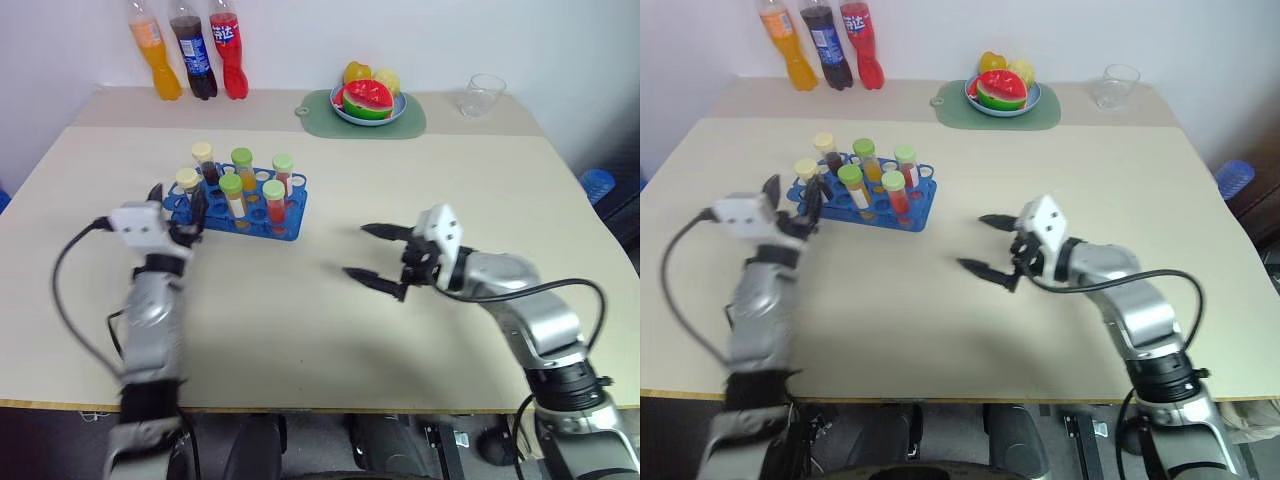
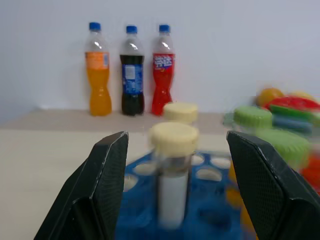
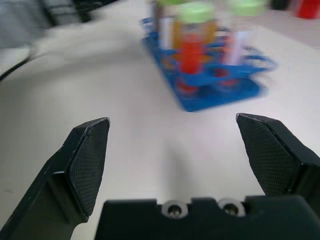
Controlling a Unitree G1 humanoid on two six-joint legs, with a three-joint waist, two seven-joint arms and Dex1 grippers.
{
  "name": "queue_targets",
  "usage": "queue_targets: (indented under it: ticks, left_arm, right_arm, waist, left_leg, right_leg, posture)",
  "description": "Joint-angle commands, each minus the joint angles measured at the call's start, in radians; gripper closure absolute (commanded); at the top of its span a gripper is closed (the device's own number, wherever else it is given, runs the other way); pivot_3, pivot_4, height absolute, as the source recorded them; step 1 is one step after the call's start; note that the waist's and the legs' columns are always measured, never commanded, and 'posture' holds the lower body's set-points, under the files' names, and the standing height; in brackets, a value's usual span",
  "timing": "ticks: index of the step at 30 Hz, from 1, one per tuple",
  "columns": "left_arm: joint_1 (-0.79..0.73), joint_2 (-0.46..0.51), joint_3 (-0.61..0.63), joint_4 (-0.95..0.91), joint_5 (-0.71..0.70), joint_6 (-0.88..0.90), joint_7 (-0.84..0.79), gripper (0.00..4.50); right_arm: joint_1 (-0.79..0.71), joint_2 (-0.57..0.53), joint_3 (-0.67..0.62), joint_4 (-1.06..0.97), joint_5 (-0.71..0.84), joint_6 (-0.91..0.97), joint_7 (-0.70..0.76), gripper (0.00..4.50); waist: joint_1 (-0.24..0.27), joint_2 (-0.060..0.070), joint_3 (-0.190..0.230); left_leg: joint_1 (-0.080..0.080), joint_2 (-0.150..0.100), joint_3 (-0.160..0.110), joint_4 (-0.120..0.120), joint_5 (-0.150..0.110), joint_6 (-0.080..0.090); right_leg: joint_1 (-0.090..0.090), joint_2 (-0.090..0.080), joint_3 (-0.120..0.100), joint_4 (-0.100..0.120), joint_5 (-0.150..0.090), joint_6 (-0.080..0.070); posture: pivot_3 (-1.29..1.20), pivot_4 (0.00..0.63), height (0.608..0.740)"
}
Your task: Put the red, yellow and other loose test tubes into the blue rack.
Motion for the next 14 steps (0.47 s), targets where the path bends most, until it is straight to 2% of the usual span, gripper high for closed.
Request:
queue_targets:
  ticks: [1, 3, 7, 14]
  left_arm:
    - [0.1, 0.092, 0.052, -0.164, -0.107, 0.129, -0.11, 1.3]
    - [0.207, 0.189, 0.123, -0.204, -0.169, 0.203, -0.214, 1.3]
    - [0.296, 0.284, 0.21, -0.201, -0.23, 0.276, -0.311, 1.3]
    - [0.297, 0.27, 0.214, -0.188, -0.188, 0.302, -0.298, 1.3]
  right_arm:
    - [0.014, -0.06, -0.102, -0.002, 0.043, 0.014, 0.025, 0.0]
    - [0.029, -0.117, -0.177, 0.06, 0.034, 0.012, 0.029, 0.0]
    - [0.07, -0.199, -0.247, 0.152, 0.02, -0.022, 0.063, 0.0]
    - [0.132, -0.232, -0.27, 0.173, 0.024, -0.034, 0.1, 0.0]
  waist:
    - [0.01, 0.0, 0.0]
    - [0.014, 0.0, 0.0]
    - [0.015, 0.001, 0.001]
    - [0.007, 0.002, 0.002]
  left_leg:
    - [0.001, 0.0, 0.0, 0.0, 0.0, 0.0]
    - [0.005, -0.001, 0.0, 0.0, 0.0, 0.0]
    - [0.006, -0.001, 0.002, 0.0, -0.001, 0.002]
    - [0.007, 0.0, 0.002, 0.0, -0.002, 0.003]
  right_leg:
    - [0.001, 0.0, 0.0, 0.0, 0.0, 0.0]
    - [0.007, 0.0, 0.0, -0.002, 0.0, 0.0]
    - [0.009, 0.001, 0.0, -0.004, -0.002, -0.003]
    - [0.008, 0.002, 0.001, -0.004, -0.001, -0.001]
  posture:
    - [0.0, 0.15, 0.734]
    - [0.0, 0.15, 0.734]
    - [0.0, 0.15, 0.734]
    - [0.0, 0.15, 0.734]
